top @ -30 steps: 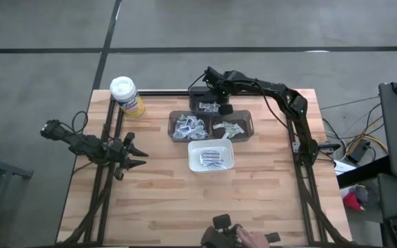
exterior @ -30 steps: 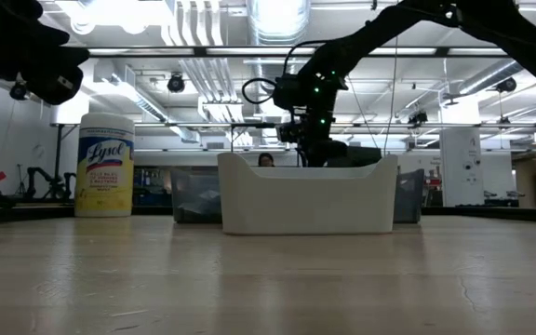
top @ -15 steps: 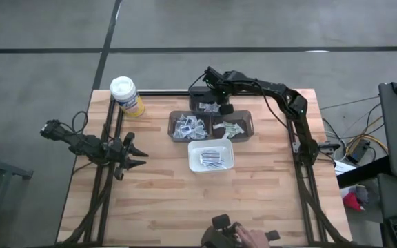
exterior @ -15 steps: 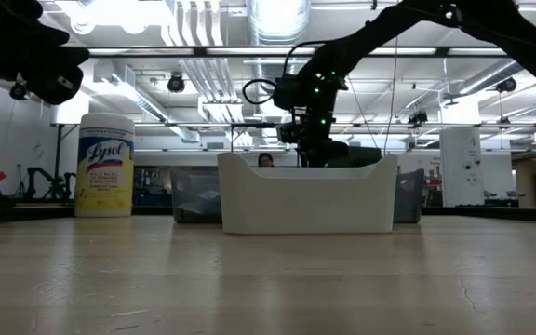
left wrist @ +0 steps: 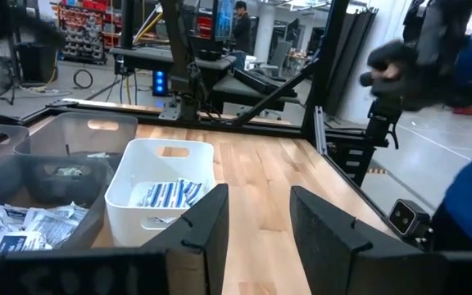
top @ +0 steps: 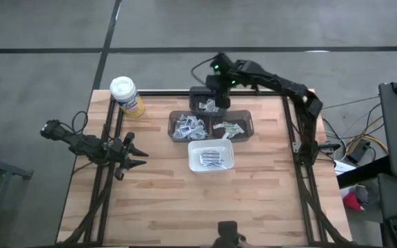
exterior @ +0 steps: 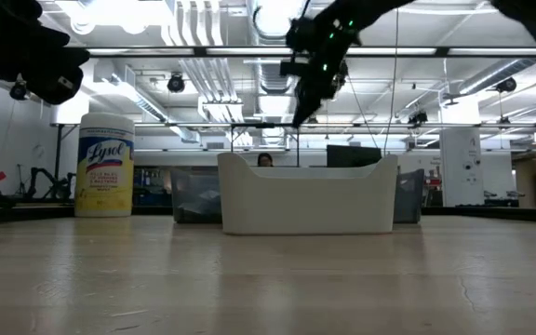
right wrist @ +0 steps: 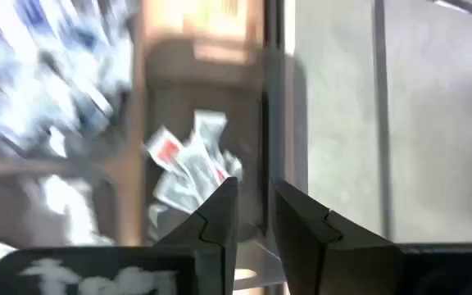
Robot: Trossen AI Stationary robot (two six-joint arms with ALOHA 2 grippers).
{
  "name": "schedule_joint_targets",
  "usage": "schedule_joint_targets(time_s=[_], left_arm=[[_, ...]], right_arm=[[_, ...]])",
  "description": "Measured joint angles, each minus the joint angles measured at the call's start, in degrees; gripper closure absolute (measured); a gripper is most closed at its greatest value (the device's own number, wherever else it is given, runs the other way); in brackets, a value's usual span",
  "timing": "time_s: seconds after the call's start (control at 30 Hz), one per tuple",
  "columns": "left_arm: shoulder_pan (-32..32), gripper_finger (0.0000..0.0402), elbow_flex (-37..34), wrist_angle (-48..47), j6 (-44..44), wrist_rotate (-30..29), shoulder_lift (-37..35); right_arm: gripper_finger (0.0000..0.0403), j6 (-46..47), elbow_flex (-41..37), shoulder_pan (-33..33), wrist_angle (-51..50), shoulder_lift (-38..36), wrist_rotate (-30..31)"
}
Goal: Pick & Place First Aid Supplies
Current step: Return to Home Position
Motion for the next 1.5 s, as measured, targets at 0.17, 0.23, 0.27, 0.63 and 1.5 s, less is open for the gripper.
schedule_joint_targets(time_s=[0.17,0.23,0.27,0.63,1.5], left_arm=[[0.01,0.0275,0.00,0.02,0.02,0.01,-0.02],[0.02,0.0275,0.00,0.02,0.01,0.02,-0.02],[0.02,0.0275,0.00,0.04,0.02,0.02,-0.02],[0.00,0.0275,0.00,0.05,2.04,-0.12,-0.02],[0.20,0.0275,-0.76,0.77,-0.19,-9.61,0.03]], right_arm=[[0.0344,8.31,-1.49,0.07,-0.11,-7.48,-7.12],[0.0347,11.05,-3.29,0.08,-0.63,-10.34,-11.17],[0.0348,12.43,-4.33,0.11,-0.90,-11.83,-13.34],[0.0351,20.93,-25.73,3.03,4.58,-29.32,-22.02],[0.0351,42.52,-72.05,8.52,27.13,-71.09,-30.19]])
